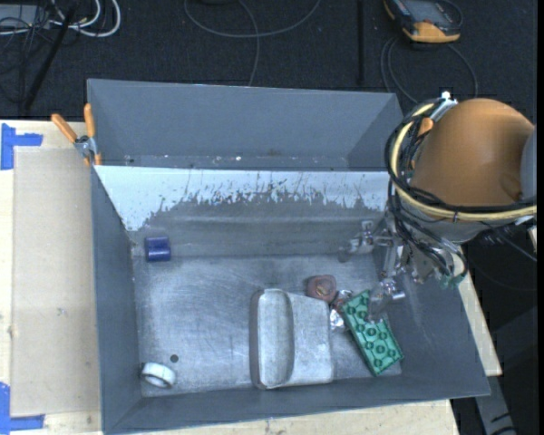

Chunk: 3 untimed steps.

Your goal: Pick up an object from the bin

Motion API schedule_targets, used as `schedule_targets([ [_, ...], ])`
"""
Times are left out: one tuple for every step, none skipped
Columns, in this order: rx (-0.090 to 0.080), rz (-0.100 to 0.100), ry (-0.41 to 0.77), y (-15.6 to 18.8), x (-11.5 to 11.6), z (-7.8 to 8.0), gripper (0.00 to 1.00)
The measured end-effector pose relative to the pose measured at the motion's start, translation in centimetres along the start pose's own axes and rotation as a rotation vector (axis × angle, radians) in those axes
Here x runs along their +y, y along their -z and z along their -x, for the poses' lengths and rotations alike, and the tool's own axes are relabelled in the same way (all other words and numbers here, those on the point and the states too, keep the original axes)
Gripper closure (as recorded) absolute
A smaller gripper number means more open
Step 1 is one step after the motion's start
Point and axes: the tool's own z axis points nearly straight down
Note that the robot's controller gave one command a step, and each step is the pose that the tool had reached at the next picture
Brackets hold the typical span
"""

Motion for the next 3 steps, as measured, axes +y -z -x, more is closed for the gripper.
schedule_targets([
  [-0.024,-0.008,0.243,-12.6,-0.6,-2.2,0.00],
  [-0.003,0.000,0.455,-15.4,-5.7,2.5,0.00],
  [-0.003,-0.001,0.453,-15.2,-5.8,2.5,1.00],
])
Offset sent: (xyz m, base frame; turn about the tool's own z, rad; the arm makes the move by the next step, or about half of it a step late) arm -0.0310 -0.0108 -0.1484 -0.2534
